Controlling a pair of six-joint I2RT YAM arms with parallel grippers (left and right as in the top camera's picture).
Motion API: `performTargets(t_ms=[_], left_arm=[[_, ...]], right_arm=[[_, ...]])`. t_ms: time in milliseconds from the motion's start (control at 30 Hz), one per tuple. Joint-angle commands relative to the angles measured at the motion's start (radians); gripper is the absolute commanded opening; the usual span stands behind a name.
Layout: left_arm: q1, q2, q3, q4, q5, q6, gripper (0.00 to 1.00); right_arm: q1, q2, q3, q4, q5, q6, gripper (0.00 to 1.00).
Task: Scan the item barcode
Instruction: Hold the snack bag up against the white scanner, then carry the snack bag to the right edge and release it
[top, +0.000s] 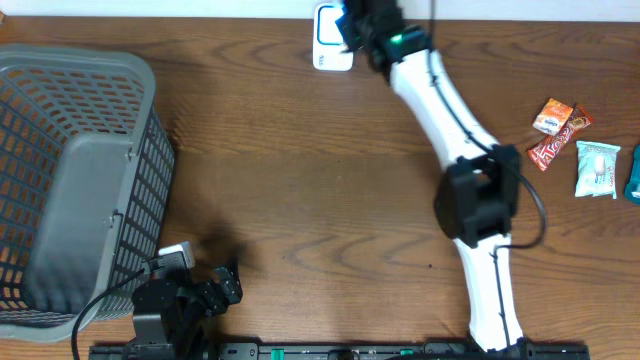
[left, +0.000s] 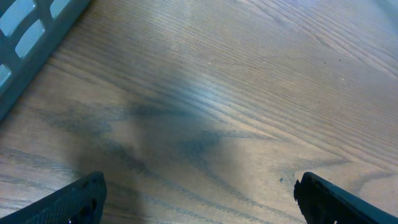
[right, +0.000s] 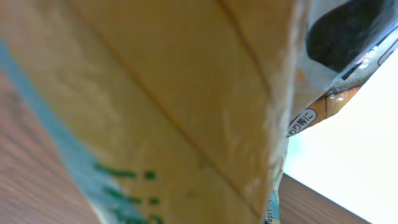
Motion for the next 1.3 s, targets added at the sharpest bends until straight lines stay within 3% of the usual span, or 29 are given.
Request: performTargets(t_ms=[0,133,667,1033,1267], left_arm=[[0.002,-0.005,-0.005,-0.034,0.001,0.006,0.98],[0.002,-0.005,-0.005,-0.034,0.001,0.006,0.98],[0.002,-0.005,-0.005,-0.034,0.001,0.006,0.98],[0.002,-0.005,-0.005,-0.034,0.001,0.006,0.98],[0.002,-0.005,-0.005,-0.034,0.001,0.006,0.98]], right_arm=[[-0.05,-0.08,0.034,-0.062,0.173,0.008,0.01],[-0.105,-0.084,0.034,-0.153,0.29,0.01,0.01],[-0.449,-0.076,-0.06,-0.375,0.274,0.086,0.01],[-0.681,-0.076,-0.201,-0.398,0.295,0.145,0.01],[-0.772,-0.076,-0.212,-0.27,0.284,0.144,0.03]])
